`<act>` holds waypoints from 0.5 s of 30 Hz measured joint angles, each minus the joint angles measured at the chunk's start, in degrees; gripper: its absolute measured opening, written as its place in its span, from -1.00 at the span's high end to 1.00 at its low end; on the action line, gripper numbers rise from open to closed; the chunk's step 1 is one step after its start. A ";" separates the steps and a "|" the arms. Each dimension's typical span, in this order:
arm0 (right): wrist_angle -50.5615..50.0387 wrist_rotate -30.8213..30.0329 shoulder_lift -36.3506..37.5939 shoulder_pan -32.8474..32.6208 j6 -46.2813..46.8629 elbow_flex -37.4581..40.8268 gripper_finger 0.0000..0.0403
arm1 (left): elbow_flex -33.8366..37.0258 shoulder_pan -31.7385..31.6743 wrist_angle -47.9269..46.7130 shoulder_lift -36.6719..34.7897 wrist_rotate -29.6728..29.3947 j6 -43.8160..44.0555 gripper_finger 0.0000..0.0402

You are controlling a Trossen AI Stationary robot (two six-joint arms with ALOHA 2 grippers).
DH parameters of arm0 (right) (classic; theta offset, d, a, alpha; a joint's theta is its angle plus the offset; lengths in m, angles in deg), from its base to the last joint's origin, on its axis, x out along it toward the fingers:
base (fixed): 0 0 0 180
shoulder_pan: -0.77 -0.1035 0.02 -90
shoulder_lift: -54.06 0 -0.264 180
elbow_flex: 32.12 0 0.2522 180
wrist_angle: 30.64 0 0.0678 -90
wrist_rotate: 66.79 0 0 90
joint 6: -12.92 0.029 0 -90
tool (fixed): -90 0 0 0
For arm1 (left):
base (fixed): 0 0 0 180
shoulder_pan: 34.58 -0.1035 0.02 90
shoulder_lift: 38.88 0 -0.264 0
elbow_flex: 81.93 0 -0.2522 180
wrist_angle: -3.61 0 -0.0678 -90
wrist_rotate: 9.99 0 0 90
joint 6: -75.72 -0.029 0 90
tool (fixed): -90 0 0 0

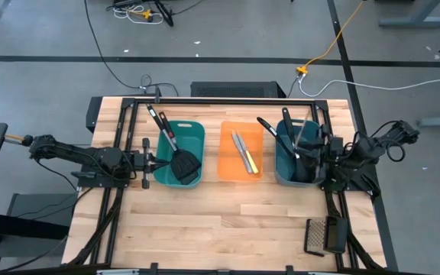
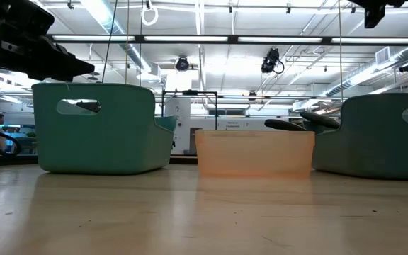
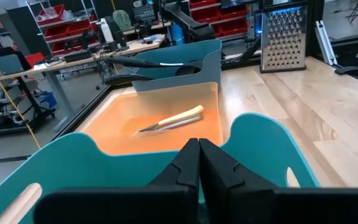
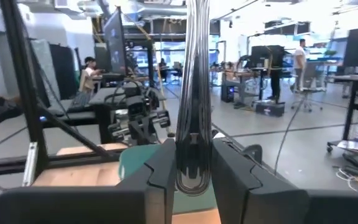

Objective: Pick & Place Kitchen Items
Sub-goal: Put the silver knife into the orange bin

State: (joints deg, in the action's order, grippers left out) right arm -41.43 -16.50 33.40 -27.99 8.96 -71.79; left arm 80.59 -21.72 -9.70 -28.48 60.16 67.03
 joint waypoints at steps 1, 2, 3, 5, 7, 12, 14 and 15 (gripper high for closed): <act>0.72 -0.46 0.20 0.19 0.05 0.63 0.61 | 0.00 0.00 0.02 -0.01 -0.01 -0.15 0.95; 1.17 -0.56 0.24 0.45 0.04 1.02 0.61 | 0.00 0.00 0.02 -0.01 -0.01 -0.15 0.96; 1.34 -0.51 0.24 0.74 0.12 1.19 0.61 | 0.00 0.00 0.02 0.01 -0.01 -0.15 0.96; 1.91 -0.93 -0.07 1.51 0.55 1.22 0.61 | 0.00 0.00 0.04 0.01 -0.02 -0.17 0.97; 4.34 -1.93 -1.66 2.43 1.56 1.23 0.61 | 0.00 0.00 0.17 0.02 -0.02 -0.16 0.96; 6.22 -0.76 -8.50 5.62 3.28 -1.10 0.61 | 0.00 0.00 0.50 0.03 -0.03 -0.18 0.92; 2.47 -0.55 -12.16 7.61 6.82 -4.21 0.61 | 0.00 0.00 0.54 0.03 -0.04 -0.18 0.92; -0.42 -0.27 -14.35 8.78 9.06 -6.35 0.61 | 0.00 0.00 0.51 0.03 -0.03 -0.18 0.93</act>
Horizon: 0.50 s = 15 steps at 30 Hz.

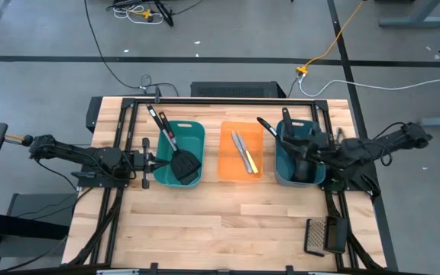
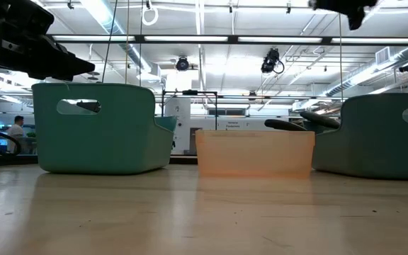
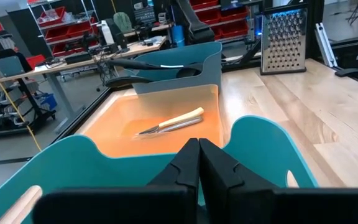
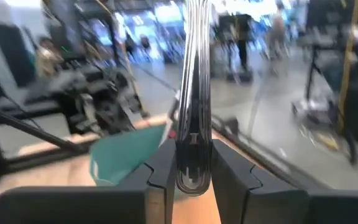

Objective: Pick & Place Kitchen Items
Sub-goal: Put the silver knife into the orange bin

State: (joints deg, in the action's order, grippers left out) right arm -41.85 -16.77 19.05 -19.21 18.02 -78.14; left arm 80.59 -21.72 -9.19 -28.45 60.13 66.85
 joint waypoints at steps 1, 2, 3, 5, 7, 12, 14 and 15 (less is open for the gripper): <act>-2.72 0.32 -2.26 1.16 2.13 -2.30 0.61 | 0.00 0.00 0.01 0.00 -0.01 0.01 0.94; -5.99 0.82 -4.60 2.28 4.33 -4.89 0.61 | 0.00 0.00 0.02 0.00 -0.01 0.00 0.94; -10.09 1.43 -6.93 3.42 6.68 -7.65 0.61 | 0.00 0.00 0.02 0.00 -0.02 -0.08 0.95; -18.87 2.16 -11.63 6.00 11.15 -13.38 0.61 | 0.00 0.00 0.00 0.00 0.00 -0.59 0.96; -28.26 2.89 -15.94 9.00 15.75 -18.82 0.61 | 0.00 0.00 -0.01 0.00 0.00 -0.59 0.96; -44.77 11.31 -26.73 17.46 24.93 -29.50 0.61 | 0.00 0.00 -0.01 0.00 0.00 -0.59 0.93; -46.96 16.34 -31.11 20.20 26.35 -31.80 0.61 | 0.00 0.00 -0.05 0.00 0.00 -0.59 0.93; -47.30 18.66 -33.36 21.60 26.70 -32.77 0.61 | 0.00 0.00 -0.03 0.00 0.00 -0.59 0.93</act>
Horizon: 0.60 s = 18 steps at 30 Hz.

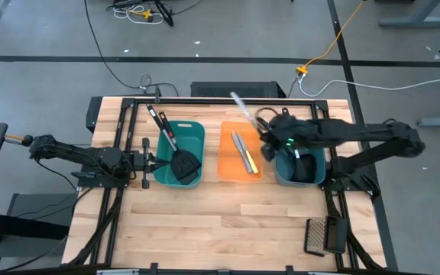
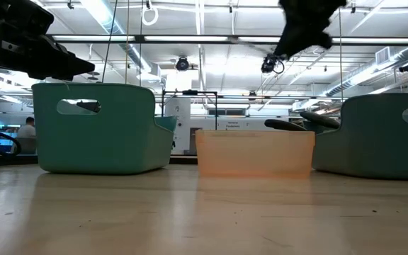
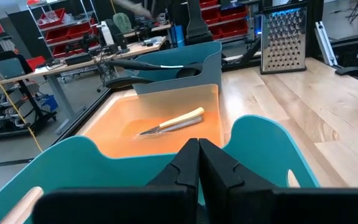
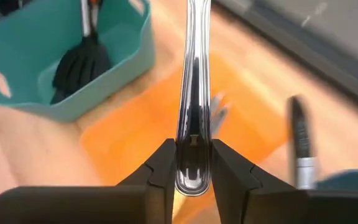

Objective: Pick & Place Kitchen Items
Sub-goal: Put the silver knife into the orange bin

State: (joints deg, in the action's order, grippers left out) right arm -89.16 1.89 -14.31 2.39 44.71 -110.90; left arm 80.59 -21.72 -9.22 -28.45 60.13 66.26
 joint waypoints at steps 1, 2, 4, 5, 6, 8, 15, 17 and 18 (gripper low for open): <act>-0.02 2.69 -1.94 1.15 0.38 -0.85 0.61 | 0.00 0.00 -0.03 0.00 0.02 0.01 0.93; 0.05 5.67 -3.93 2.26 0.74 -1.70 0.61 | 0.00 0.00 -0.04 0.00 0.00 0.00 0.94; 0.18 10.30 -7.72 4.05 1.39 -2.75 0.61 | 0.00 0.00 -0.02 0.00 0.02 0.00 0.95; 0.21 11.99 -9.39 4.58 2.12 -2.94 0.61 | 0.00 0.00 -0.04 0.00 0.00 0.00 0.95; 0.21 13.37 -10.93 4.98 2.69 -3.04 0.61 | 0.00 0.00 -0.04 0.00 0.02 0.00 0.95; 0.22 14.58 -13.34 5.24 4.25 -3.05 0.61 | 0.00 0.00 -0.04 0.00 0.02 0.04 0.95; 3.68 15.39 -17.73 4.20 11.29 -1.07 0.61 | 0.00 0.00 -0.11 0.00 0.02 0.31 0.94; 4.72 15.67 -18.66 3.54 12.66 -0.45 0.61 | 0.00 0.00 -0.13 0.00 0.04 0.57 0.95; 4.57 15.76 -19.18 3.19 13.46 0.00 0.61 | 0.00 0.00 -0.13 0.00 0.02 0.83 0.95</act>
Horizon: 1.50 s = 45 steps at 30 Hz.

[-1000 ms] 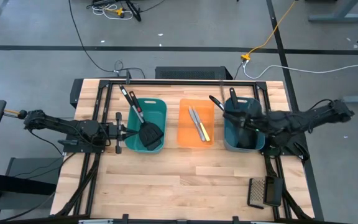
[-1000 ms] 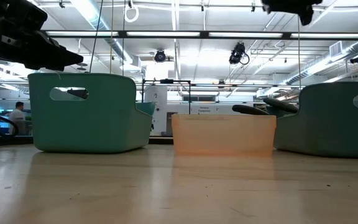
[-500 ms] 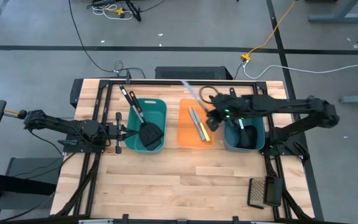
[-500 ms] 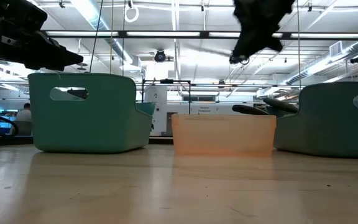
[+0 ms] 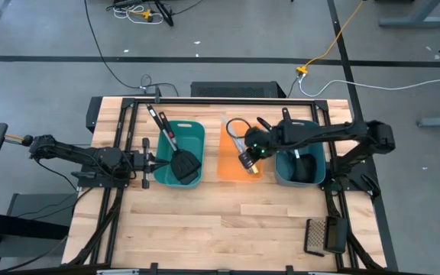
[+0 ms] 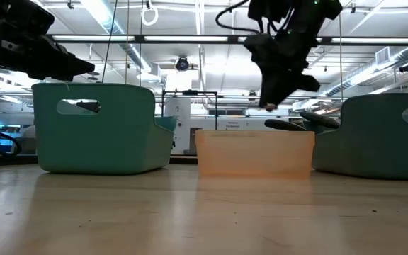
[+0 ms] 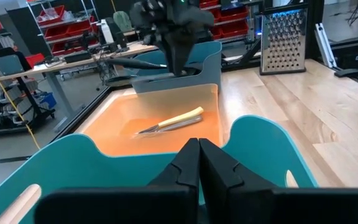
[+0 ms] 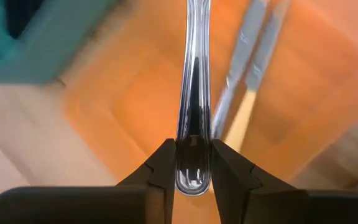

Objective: Pick & Place Kitchen Items
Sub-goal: Put the silver knife into the orange bin, then return to home position

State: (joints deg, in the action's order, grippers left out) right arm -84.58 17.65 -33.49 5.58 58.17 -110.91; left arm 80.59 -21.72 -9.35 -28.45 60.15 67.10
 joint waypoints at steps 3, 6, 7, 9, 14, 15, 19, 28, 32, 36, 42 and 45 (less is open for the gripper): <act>0.91 -0.84 -1.50 -1.16 2.14 1.39 0.60 | 0.00 0.00 -0.15 0.00 0.14 0.50 0.96; 4.67 -1.01 -2.51 -1.92 3.74 3.30 0.60 | 0.00 0.00 -0.13 0.00 0.58 0.50 0.95; 5.44 -1.00 -3.13 -2.15 4.09 3.84 0.60 | 0.00 0.00 -0.13 0.00 0.59 0.49 0.94; 5.38 -1.00 -4.36 -2.29 5.16 4.50 0.60 | 0.00 0.00 -0.09 0.00 0.59 0.48 0.93; 5.73 -1.00 -8.07 -2.14 6.35 4.85 0.60 | 0.00 0.00 -0.07 0.00 0.59 0.48 0.94; 6.02 -0.98 -8.63 -1.93 6.36 4.85 0.60 | 0.00 0.00 -0.04 0.00 0.59 0.48 0.95; 5.98 -0.15 -10.73 -1.25 6.37 4.85 0.60 | 0.00 0.01 -0.04 0.00 0.59 0.48 0.96; 6.47 2.27 -13.35 -0.13 6.19 4.85 0.60 | 0.00 0.00 -0.07 0.00 0.60 0.48 0.93; 7.04 2.63 -13.38 0.11 4.99 4.85 0.56 | 0.00 0.02 -0.07 0.00 0.61 0.48 0.95; 7.31 3.07 -13.38 0.11 4.28 4.85 0.42 | 0.00 0.01 -0.07 0.00 0.60 0.48 0.95; 7.70 2.02 -13.36 0.11 2.81 4.85 0.31 | 0.00 0.02 -0.07 0.00 0.61 0.48 0.93; 7.86 1.52 -12.88 0.11 -0.32 4.85 0.31 | 0.00 0.01 0.01 0.00 0.57 0.61 0.95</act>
State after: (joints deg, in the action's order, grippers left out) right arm -76.72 19.16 -46.37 5.69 57.85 -106.06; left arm 80.59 -21.72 -9.34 -28.45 60.72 67.71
